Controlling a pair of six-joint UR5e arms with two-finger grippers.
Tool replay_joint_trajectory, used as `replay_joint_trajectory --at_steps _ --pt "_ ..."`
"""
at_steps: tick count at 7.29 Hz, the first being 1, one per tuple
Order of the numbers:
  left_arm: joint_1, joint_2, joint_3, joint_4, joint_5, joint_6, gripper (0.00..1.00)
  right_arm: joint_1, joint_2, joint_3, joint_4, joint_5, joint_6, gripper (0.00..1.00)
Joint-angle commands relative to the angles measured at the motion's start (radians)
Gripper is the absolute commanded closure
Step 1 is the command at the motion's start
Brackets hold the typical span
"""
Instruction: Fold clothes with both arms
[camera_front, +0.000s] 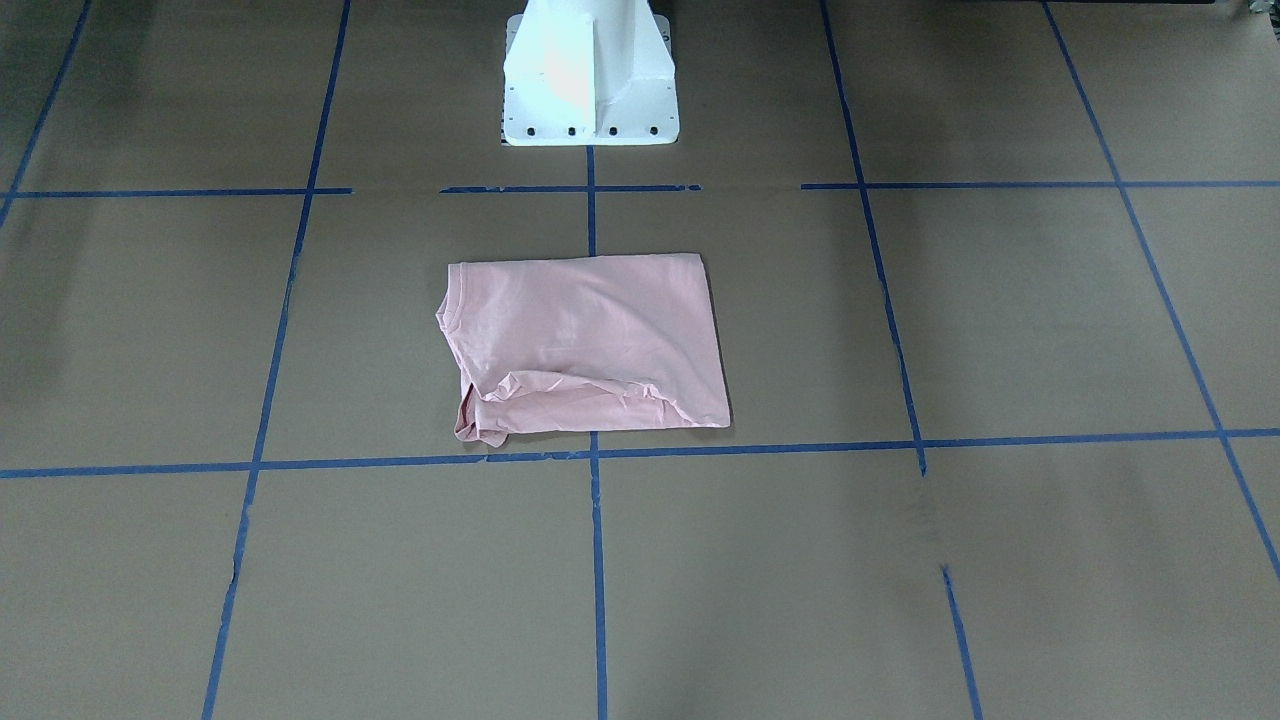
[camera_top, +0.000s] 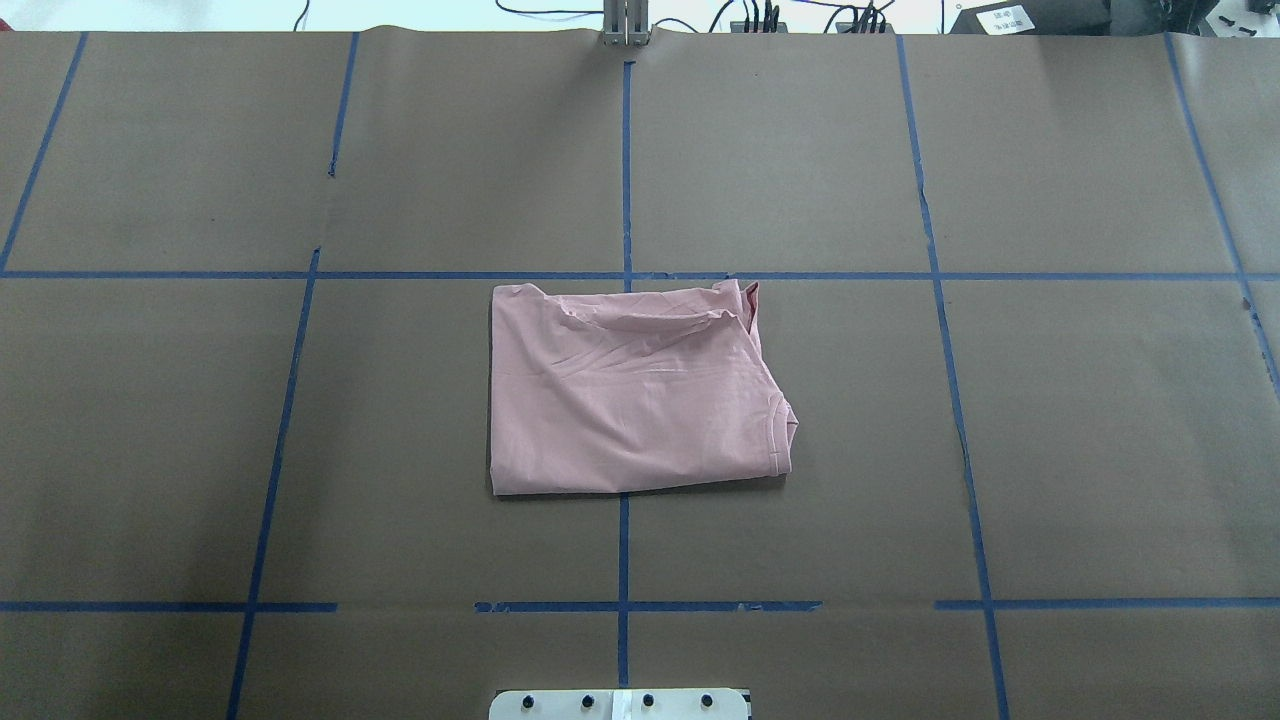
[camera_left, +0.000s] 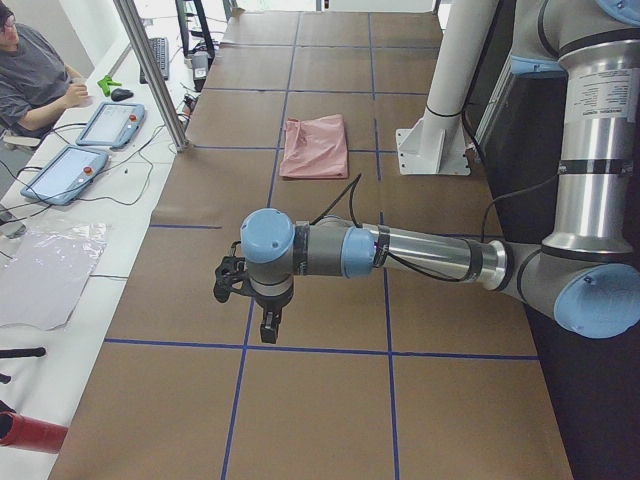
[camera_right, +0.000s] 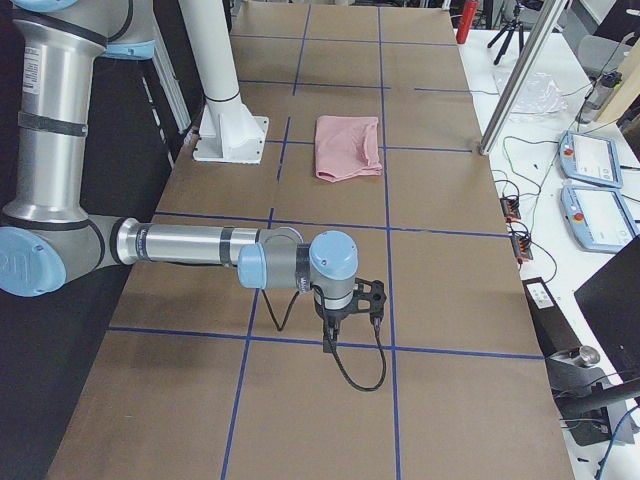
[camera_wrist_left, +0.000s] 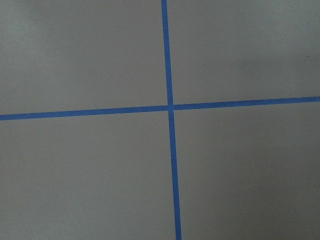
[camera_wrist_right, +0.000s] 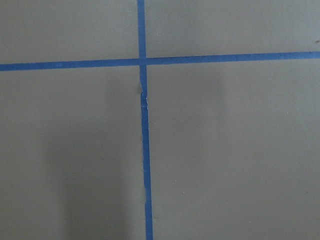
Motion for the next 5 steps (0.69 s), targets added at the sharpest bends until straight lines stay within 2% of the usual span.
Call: replay_joint_trajectory --at_steps 1,5 --pt "0.006 0.000 -0.005 -0.033 -0.001 -0.002 0.00 0.000 -0.007 0.005 0.003 -0.004 0.000 0.00" --pt "0.007 0.017 0.009 -0.035 0.000 -0.002 0.00 -0.001 -0.010 0.004 0.000 0.008 0.001 0.00"
